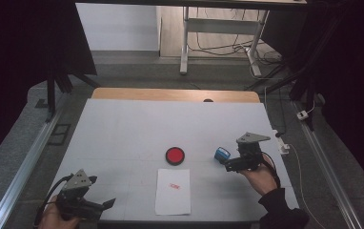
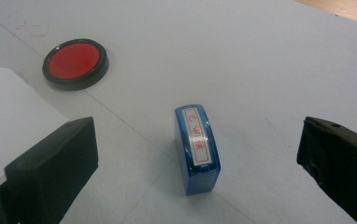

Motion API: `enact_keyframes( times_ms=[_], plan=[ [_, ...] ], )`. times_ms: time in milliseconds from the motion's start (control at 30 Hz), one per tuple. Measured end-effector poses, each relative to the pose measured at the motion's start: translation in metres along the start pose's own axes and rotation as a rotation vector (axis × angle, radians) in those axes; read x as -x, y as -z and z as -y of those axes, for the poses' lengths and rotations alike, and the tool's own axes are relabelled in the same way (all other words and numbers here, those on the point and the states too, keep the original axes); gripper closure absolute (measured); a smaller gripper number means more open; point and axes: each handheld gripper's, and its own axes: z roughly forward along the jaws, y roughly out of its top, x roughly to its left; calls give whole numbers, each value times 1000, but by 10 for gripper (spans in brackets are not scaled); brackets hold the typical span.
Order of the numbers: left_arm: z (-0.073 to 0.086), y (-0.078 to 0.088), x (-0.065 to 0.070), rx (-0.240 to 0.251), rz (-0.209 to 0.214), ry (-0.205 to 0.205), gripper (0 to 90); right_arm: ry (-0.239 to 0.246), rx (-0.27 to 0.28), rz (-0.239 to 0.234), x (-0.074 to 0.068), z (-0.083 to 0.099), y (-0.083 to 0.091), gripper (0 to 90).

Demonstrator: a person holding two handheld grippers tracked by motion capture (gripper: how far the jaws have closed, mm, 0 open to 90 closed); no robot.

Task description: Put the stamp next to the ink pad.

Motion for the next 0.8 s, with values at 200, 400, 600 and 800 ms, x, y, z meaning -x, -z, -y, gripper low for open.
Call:
enact_keyframes(
  times_ms=[200,400,600,800],
  plan=[
    [1,1,-1,3,-13,4,0,0,24,5,-6,3,16,0],
    [0,1,-1,-2,-21,9,0,-29,36,10,-10,10,34,0],
    [0,1,-2,-2,-20,13,0,-49,45,3,-15,16,47,0],
    [0,1,-2,-2,-22,17,0,-45,50,6,-22,22,58,0]
  ],
)
